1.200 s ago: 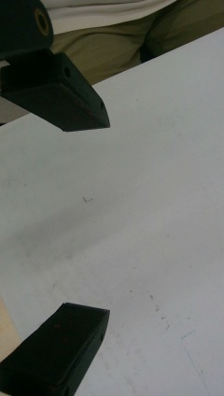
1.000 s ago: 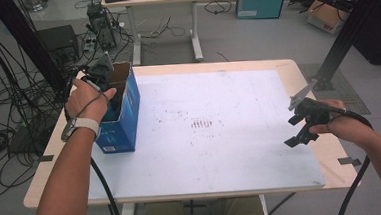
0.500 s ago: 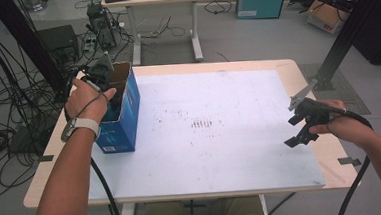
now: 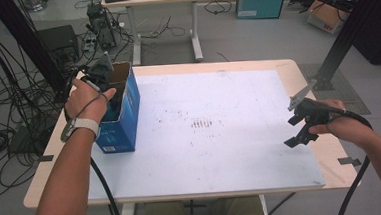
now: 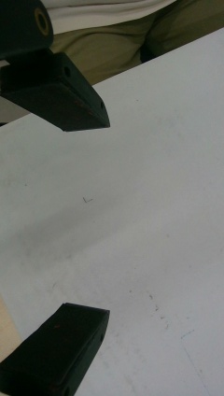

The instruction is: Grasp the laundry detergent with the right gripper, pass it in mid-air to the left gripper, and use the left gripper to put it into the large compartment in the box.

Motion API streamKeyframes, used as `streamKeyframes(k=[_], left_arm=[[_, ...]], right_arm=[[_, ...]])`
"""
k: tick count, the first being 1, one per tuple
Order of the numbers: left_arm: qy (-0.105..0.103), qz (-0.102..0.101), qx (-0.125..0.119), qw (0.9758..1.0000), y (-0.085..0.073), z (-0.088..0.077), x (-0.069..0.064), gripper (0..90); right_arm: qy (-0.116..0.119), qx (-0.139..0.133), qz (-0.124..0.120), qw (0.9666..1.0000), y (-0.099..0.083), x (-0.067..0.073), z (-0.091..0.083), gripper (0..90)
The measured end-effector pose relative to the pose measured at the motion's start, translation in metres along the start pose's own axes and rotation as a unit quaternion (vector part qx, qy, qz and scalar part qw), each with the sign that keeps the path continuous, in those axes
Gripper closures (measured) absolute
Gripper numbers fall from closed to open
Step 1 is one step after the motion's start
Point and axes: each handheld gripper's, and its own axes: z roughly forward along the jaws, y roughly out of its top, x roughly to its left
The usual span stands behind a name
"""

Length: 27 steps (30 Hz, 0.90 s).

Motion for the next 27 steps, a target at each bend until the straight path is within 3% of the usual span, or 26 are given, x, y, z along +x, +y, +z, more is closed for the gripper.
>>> streamKeyframes(k=[27], left_arm=[[0.001,0.0,0.001,1.0,0.0004,0.0,-0.0011,37.5]], right_arm=[[0.0,-0.001,0.0,1.0,-0.0009,-0.0002,-0.0003,7.9]])
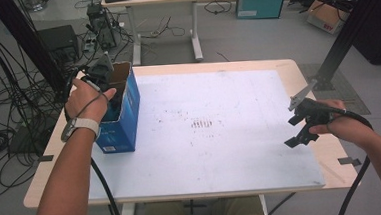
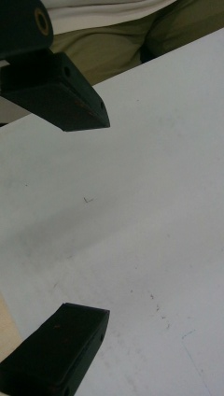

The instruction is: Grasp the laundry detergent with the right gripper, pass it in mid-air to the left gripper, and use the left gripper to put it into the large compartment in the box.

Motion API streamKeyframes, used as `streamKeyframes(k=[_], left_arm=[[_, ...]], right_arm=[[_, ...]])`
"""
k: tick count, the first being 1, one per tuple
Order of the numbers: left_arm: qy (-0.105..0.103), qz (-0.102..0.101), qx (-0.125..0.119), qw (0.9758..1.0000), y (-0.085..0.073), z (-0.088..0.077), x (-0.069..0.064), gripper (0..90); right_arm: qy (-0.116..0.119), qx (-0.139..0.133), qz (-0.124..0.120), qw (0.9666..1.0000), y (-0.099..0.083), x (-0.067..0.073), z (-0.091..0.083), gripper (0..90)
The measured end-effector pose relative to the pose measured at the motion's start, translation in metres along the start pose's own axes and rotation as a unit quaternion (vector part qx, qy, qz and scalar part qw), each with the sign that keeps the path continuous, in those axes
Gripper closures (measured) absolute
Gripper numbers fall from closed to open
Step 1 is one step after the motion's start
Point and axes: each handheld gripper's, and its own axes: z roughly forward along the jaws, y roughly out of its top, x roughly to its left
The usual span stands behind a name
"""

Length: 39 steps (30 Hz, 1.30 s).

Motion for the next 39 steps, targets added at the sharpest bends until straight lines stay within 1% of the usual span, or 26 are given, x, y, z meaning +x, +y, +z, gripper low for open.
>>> streamKeyframes(k=[10,32,36,37,39], left_arm=[[0.0,0.0,0.0,1.0,-0.0004,-0.0001,0.0003,37.5],[0.0,0.0,0.0,1.0,-0.0005,0.0,-0.0001,37.4],[0.0,0.0,0.0,1.0,-0.0006,-0.0001,0.0002,37.4],[-0.001,0.0,0.001,1.0,-0.0005,-0.0003,0.0003,37.5],[-0.001,0.0,0.0,1.0,-0.0006,-0.0001,0.0003,37.4]], right_arm=[[0.0,0.001,0.003,1.0,-0.0008,0.0004,0.0001,7.9],[0.0,0.0,0.001,1.0,-0.0016,-0.0004,0.0007,7.9],[-0.001,0.001,0.006,1.0,-0.0016,0.0004,0.0014,7.9],[0.0,0.001,0.002,1.0,-0.0014,-0.0001,0.0016,7.9],[0.0,0.002,0.001,1.0,-0.0012,-0.0003,0.0016,7.9]])
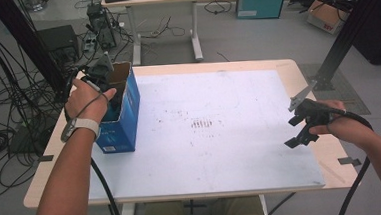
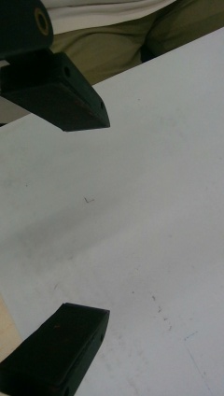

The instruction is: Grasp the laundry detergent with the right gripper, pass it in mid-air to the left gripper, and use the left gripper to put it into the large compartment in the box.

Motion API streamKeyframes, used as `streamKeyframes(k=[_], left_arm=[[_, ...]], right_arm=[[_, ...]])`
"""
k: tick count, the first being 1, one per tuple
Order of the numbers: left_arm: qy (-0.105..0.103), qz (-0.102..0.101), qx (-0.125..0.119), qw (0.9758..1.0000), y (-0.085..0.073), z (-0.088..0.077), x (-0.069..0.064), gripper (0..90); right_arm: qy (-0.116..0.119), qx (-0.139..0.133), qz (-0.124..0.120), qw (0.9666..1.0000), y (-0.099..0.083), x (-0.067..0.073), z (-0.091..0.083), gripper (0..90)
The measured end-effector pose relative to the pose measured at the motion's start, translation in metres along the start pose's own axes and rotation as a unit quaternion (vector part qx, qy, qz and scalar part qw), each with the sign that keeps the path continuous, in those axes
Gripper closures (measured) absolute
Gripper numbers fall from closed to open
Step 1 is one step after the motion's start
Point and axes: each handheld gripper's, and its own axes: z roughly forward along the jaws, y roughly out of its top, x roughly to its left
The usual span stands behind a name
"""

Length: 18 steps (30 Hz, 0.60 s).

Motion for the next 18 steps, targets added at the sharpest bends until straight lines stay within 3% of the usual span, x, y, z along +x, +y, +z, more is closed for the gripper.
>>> streamKeyframes(k=[18], left_arm=[[-0.001,-0.001,-0.001,1.0,-0.0002,0.0001,0.0007,37.4]], right_arm=[[0.0,0.0,0.0,1.0,0.0012,0.0005,-0.0005,7.9]])
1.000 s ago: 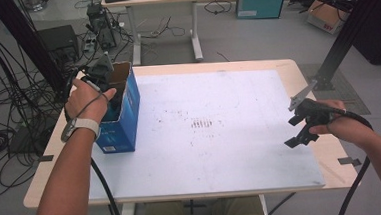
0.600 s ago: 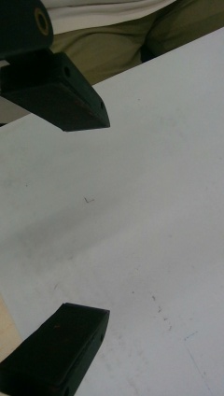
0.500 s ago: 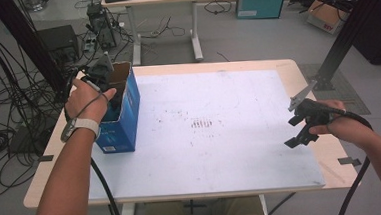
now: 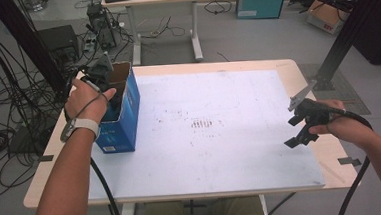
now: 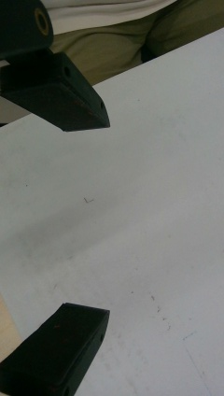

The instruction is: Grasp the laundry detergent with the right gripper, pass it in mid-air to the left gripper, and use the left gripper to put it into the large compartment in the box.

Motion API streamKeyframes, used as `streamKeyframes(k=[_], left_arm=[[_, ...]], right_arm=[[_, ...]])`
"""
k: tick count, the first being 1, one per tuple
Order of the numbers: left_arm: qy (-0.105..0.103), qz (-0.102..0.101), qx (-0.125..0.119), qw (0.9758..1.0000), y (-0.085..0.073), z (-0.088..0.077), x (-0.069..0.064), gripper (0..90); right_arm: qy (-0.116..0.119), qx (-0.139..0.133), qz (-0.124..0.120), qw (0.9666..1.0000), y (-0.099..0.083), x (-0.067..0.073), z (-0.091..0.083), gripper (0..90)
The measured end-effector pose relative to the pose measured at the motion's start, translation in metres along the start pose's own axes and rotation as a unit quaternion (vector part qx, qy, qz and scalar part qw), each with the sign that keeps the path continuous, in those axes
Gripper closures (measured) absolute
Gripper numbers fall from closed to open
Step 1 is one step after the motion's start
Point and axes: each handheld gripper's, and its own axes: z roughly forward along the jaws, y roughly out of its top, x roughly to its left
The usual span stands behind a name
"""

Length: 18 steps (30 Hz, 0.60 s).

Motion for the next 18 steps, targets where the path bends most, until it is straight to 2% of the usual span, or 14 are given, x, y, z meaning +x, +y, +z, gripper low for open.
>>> streamKeyframes(k=[18], left_arm=[[0.0,-0.001,-0.001,1.0,0.0004,0.0002,0.0,37.3]], right_arm=[[0.0,0.003,0.003,1.0,-0.0029,-0.0002,0.0012,7.9]])
